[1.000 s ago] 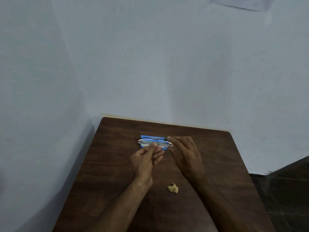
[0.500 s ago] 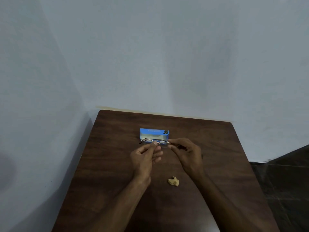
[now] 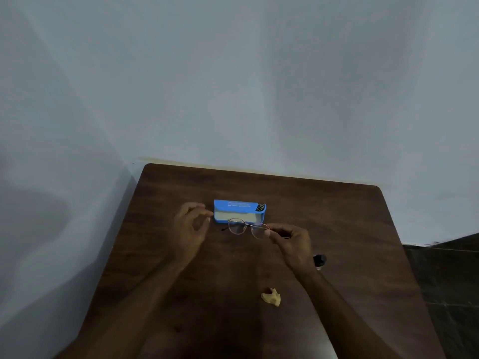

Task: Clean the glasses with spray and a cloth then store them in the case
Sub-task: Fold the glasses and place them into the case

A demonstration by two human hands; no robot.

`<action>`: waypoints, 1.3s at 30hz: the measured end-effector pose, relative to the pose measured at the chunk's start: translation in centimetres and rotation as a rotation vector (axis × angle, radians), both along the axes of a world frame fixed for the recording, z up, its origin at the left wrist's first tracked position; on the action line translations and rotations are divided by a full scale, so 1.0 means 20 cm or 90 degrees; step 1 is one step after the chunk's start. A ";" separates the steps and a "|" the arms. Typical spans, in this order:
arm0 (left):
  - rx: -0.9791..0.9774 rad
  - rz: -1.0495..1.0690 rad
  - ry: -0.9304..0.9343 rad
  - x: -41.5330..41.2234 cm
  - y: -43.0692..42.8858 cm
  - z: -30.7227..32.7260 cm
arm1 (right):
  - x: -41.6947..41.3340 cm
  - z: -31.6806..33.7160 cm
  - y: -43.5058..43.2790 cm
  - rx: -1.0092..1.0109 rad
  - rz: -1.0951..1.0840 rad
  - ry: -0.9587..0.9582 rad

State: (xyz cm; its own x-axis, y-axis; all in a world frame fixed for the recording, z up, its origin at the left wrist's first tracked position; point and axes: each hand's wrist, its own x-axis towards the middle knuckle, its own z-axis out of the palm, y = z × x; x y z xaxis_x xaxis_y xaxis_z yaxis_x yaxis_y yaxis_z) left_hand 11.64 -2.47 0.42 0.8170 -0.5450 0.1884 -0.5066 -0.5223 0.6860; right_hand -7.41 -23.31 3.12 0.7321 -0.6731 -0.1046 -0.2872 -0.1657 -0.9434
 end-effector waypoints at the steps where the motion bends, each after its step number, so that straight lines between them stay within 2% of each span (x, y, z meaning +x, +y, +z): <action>1: 0.023 -0.027 0.000 0.04 -0.02 -0.04 | 0.02 -0.03 -0.01 0.011 0.004 0.008; 7: 0.056 -0.127 -0.005 0.16 -0.13 -0.18 | 0.07 -0.16 -0.05 0.047 0.014 0.048; 15: 0.069 -0.166 0.042 0.25 -0.18 -0.28 | 0.13 -0.22 -0.08 0.128 0.000 0.045; 26: 0.099 -0.173 0.053 0.30 -0.24 -0.31 | 0.21 -0.26 -0.12 0.128 0.004 0.050; 33: 0.145 -0.234 0.060 0.36 -0.26 -0.28 | 0.25 -0.28 -0.16 0.145 -0.045 0.070; 39: 0.199 -0.290 0.071 0.43 -0.28 -0.29 | 0.30 -0.30 -0.19 0.099 -0.061 0.078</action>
State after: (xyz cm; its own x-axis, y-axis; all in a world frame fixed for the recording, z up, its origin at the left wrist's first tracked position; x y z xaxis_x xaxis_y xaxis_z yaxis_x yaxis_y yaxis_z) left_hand 20.26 -8.06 -5.29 0.4912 -0.8636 -0.1138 -0.6616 -0.4549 0.5961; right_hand -1.38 -27.15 -2.88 0.6410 -0.7081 -0.2963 -0.4082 0.0124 -0.9128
